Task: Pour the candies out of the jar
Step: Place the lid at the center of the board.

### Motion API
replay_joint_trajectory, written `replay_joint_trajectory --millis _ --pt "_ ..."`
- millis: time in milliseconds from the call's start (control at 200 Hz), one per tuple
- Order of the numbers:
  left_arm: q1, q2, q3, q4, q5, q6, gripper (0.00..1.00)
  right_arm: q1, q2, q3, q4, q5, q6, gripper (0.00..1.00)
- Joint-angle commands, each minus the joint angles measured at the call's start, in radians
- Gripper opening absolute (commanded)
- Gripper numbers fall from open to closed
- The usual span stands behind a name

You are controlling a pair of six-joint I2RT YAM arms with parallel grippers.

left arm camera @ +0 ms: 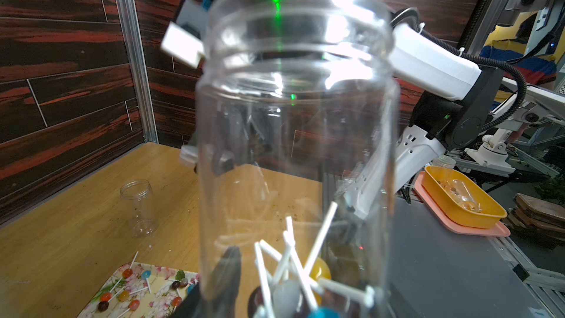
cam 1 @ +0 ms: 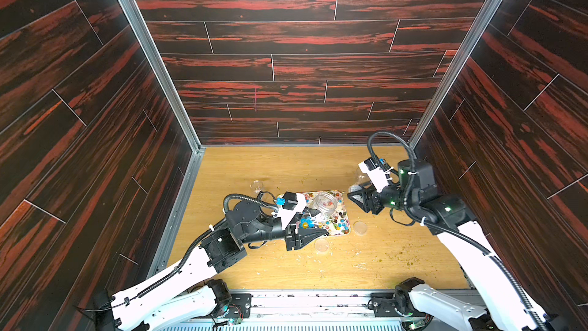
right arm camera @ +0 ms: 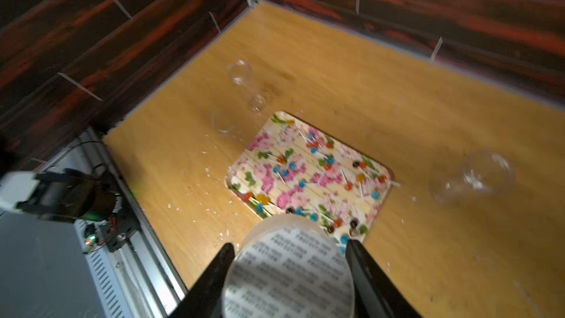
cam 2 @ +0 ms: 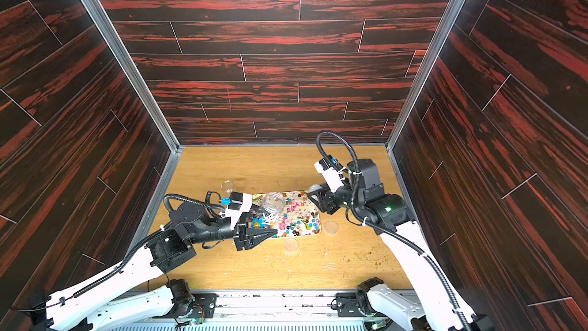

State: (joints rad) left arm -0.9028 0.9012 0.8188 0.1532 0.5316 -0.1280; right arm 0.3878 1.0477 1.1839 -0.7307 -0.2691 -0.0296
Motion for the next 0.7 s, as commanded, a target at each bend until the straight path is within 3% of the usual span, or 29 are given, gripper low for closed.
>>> replay_joint_trajectory --millis 0,95,291,696 --pt "-0.002 -0.024 0.007 0.007 0.001 0.011 0.35 -0.09 -0.031 -0.127 0.121 -0.004 0.084 0.58" --pt "-0.002 -0.027 0.006 0.008 -0.002 0.012 0.35 -0.148 -0.008 -0.234 0.188 0.019 0.097 0.58" --pt "-0.002 -0.028 0.006 0.009 -0.003 0.012 0.35 -0.169 0.119 -0.323 0.305 0.16 0.108 0.58" --pt "-0.002 -0.035 0.006 0.004 -0.007 0.016 0.35 -0.202 0.445 -0.322 0.497 0.305 0.275 0.58"
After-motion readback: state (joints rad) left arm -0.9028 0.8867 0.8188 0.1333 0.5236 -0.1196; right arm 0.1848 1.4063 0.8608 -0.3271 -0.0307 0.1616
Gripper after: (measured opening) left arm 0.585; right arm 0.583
